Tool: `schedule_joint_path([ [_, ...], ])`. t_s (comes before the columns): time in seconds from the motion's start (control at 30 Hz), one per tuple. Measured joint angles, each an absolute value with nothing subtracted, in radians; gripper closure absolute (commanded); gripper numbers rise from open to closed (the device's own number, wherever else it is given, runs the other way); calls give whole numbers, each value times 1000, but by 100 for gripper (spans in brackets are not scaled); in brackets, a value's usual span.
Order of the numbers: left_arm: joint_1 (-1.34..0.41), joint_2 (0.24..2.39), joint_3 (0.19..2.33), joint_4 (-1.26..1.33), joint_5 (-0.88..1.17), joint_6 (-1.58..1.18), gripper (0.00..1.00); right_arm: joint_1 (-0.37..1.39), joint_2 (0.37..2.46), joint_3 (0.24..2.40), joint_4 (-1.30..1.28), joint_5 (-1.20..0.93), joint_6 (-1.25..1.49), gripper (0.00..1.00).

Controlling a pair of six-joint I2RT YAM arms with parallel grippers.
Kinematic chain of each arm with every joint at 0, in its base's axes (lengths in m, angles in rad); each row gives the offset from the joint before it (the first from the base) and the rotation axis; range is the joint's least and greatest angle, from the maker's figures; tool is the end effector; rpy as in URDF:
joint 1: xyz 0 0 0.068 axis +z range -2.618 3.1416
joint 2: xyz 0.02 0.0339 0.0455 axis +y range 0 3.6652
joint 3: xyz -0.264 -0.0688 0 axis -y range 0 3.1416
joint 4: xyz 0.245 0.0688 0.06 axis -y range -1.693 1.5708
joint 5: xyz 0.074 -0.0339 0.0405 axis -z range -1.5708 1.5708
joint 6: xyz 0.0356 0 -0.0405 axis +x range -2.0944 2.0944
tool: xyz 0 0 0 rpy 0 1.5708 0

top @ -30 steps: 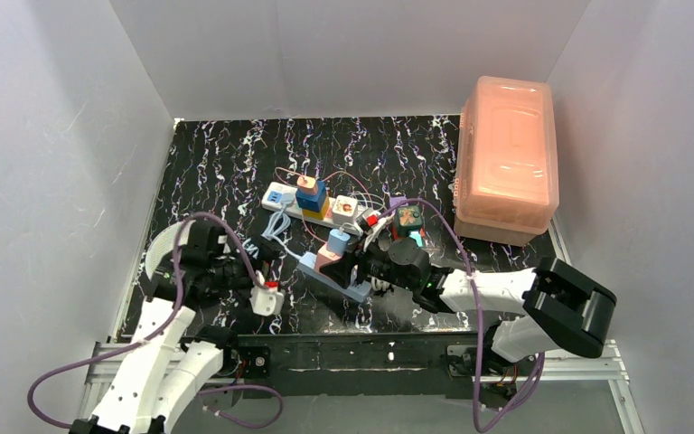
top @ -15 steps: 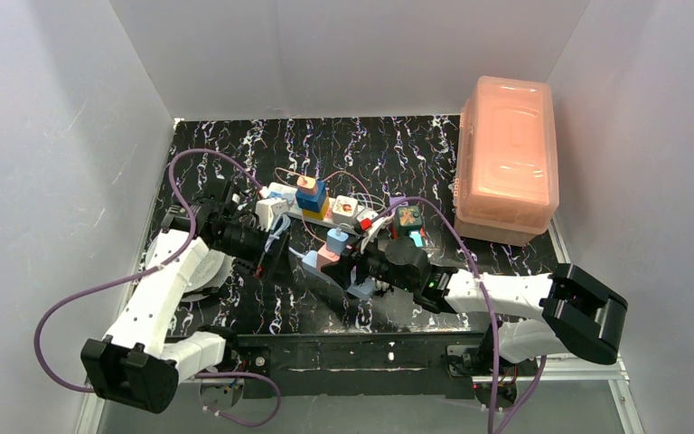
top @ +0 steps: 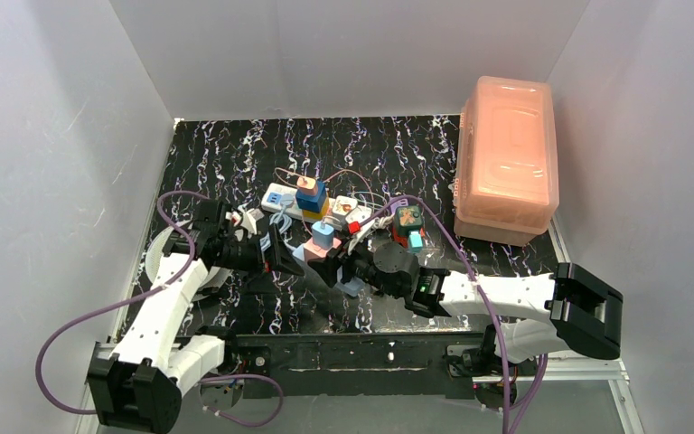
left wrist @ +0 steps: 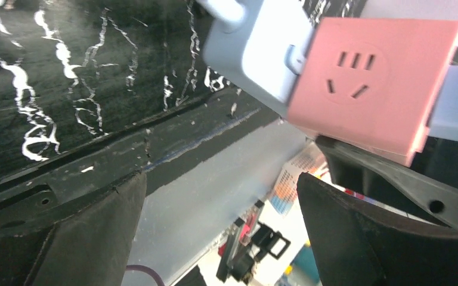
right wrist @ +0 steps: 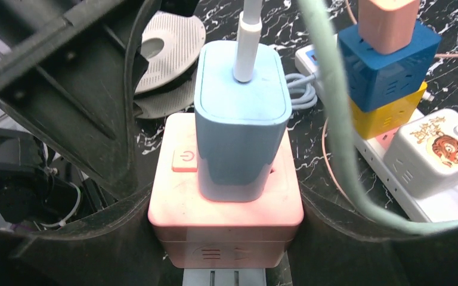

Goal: Pull the plug off the socket
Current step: Remove the plug from the socket.

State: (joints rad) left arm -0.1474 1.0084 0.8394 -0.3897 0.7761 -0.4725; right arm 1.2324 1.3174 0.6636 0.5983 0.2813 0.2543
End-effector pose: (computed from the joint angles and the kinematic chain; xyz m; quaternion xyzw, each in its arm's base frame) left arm 0.2091 -0.0563 0.3021 0.0500 0.8286 -0.4520 0.3264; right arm 0.1065 0.2729 0.2617 -0.2529 0.6802 0.3855 0.5699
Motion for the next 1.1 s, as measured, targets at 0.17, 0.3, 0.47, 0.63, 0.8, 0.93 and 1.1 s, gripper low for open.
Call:
schedule_joint_path([
  [0.17, -136, 948, 828, -362, 651, -541, 2, 1239, 1321, 680, 600, 312, 264, 99],
  [0.3, -109, 935, 817, -307, 567, -611, 2, 1239, 1327, 681, 595, 314, 285, 99],
  [0.47, -88, 886, 753, -173, 542, -674, 3, 1239, 1328, 694, 574, 314, 309, 99],
  [0.63, -77, 848, 718, -135, 513, -733, 5, 1239, 1331, 724, 556, 313, 324, 99],
  [0.8, -67, 851, 707, -129, 501, -849, 5, 1239, 1331, 731, 545, 313, 341, 99],
  [0.93, -67, 855, 699, -78, 501, -913, 5, 1239, 1337, 745, 538, 313, 363, 99],
  [1.1, -67, 859, 664, -10, 501, -966, 8, 1240, 1374, 788, 536, 311, 403, 99],
])
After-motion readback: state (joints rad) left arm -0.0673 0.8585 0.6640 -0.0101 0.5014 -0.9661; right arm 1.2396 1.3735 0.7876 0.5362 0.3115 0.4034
